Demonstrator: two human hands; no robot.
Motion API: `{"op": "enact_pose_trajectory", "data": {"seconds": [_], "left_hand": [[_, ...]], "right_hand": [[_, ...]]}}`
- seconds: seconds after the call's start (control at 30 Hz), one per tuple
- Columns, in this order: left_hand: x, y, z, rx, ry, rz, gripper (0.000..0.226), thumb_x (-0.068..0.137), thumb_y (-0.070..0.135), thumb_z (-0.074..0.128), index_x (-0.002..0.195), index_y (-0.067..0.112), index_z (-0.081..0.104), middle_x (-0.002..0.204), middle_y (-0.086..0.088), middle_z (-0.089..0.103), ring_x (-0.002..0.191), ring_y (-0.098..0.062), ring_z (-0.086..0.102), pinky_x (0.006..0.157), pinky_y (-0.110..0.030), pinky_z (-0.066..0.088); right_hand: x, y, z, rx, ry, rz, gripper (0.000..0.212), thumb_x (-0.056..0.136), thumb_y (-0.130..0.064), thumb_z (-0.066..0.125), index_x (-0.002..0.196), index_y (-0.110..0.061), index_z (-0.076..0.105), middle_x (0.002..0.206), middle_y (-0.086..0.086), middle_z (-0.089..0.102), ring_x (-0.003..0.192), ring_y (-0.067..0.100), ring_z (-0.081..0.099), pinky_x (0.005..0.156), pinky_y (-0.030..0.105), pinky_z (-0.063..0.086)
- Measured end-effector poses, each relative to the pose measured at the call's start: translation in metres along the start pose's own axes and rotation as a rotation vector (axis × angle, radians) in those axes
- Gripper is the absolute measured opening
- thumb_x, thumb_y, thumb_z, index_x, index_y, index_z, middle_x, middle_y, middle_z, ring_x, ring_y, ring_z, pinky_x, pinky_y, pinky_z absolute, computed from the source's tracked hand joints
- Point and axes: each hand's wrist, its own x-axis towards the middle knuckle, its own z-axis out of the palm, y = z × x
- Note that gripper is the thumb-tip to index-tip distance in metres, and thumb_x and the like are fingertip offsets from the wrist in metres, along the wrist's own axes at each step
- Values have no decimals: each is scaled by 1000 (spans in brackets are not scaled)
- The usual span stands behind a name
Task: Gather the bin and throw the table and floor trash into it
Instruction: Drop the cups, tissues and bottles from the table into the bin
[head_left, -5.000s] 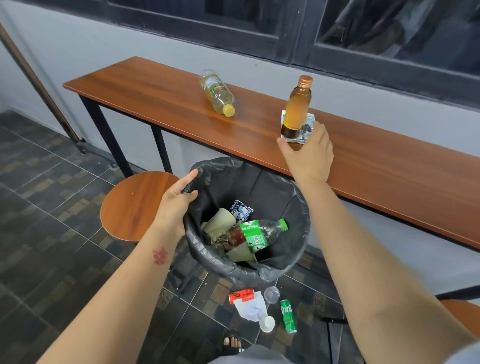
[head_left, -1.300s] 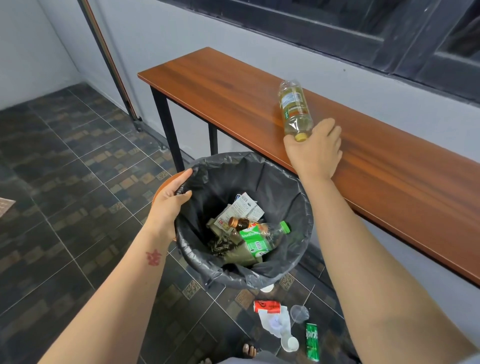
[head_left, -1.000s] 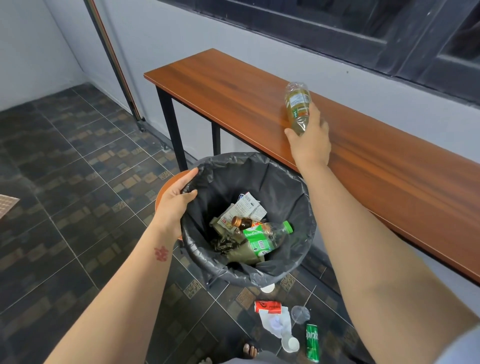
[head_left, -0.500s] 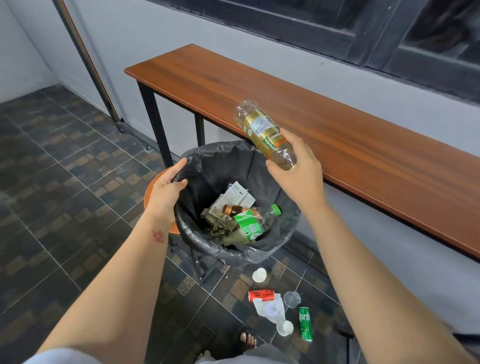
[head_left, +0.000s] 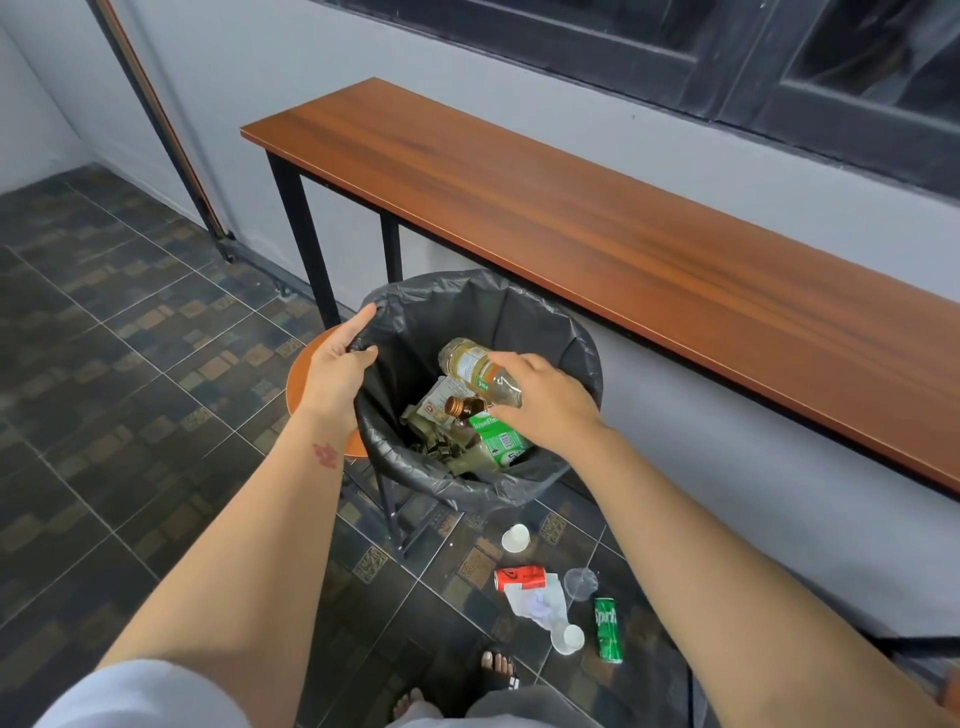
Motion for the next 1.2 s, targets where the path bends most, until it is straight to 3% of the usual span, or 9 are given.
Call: {"op": "enact_pose_trajectory", "data": {"seconds": [0.13, 0.2, 0.3, 0.4, 0.53, 0.8, 1.03, 1.2], "left_hand": [[-1, 1, -1, 8, -4, 8, 56, 101, -3, 48, 139, 36, 58, 154, 3, 47, 145, -22, 40, 119, -46, 34], [-1, 2, 0, 9, -3, 6, 55, 101, -2, 48, 140, 36, 58, 154, 3, 47, 144, -23, 41, 118, -47, 35], [0, 4, -1, 5, 8, -8, 54, 102, 0, 48, 140, 37, 57, 155, 4, 46, 145, -24, 40, 117, -50, 37], [-2, 5, 0, 2, 8, -2, 54, 102, 0, 48, 141, 36, 56, 155, 4, 45, 145, -24, 40, 117, -50, 37], [-5, 5, 2, 38, 25, 5, 52, 102, 3, 50, 141, 36, 56, 156, 5, 44, 146, -24, 38, 116, -49, 38], [-14, 0, 3, 37, 3, 29, 51, 102, 2, 50, 138, 37, 59, 156, 8, 44, 148, -21, 34, 118, -44, 32], [-41, -20, -10, 38, 5, 30, 53, 102, 2, 50, 133, 43, 62, 154, 13, 44, 148, -16, 33, 121, -44, 28], [-77, -32, -4, -10, 28, 45, 52, 101, 2, 52, 121, 48, 66, 136, 22, 50, 143, -13, 38, 117, -39, 32]], "right_hand": [[5, -2, 7, -118, -9, 16, 70, 89, -56, 56, 149, -34, 27, 154, -2, 33, 139, 24, 36, 117, 44, 21], [3, 1, 4, -168, 37, 10, 75, 88, -65, 49, 151, -34, 23, 160, -1, 22, 147, 22, 18, 120, 44, 8], [-6, 11, 0, -177, 175, 68, 77, 87, -71, 41, 152, -34, 22, 162, 1, 14, 150, 21, 6, 120, 43, 1], [-19, 19, 0, -112, 217, 237, 83, 84, -76, 41, 152, -34, 19, 163, 5, 3, 150, 26, 1, 120, 45, 6], [-27, 18, 5, 398, 147, 466, 93, 79, -67, 62, 152, -41, 11, 163, 2, -9, 149, 30, 9, 113, 50, 26], [-38, 14, 9, 868, 391, 462, 75, 82, -42, 74, 146, -41, 36, 151, -8, 34, 138, 12, 33, 102, 25, 32], [-67, 5, 11, 982, 468, 469, 64, 85, -34, 72, 142, -38, 43, 148, -13, 41, 133, 3, 36, 104, 23, 32], [-95, 14, 8, 1002, 477, 449, 61, 86, -34, 71, 140, -40, 46, 146, -16, 44, 135, 5, 38, 108, 25, 33]]}}
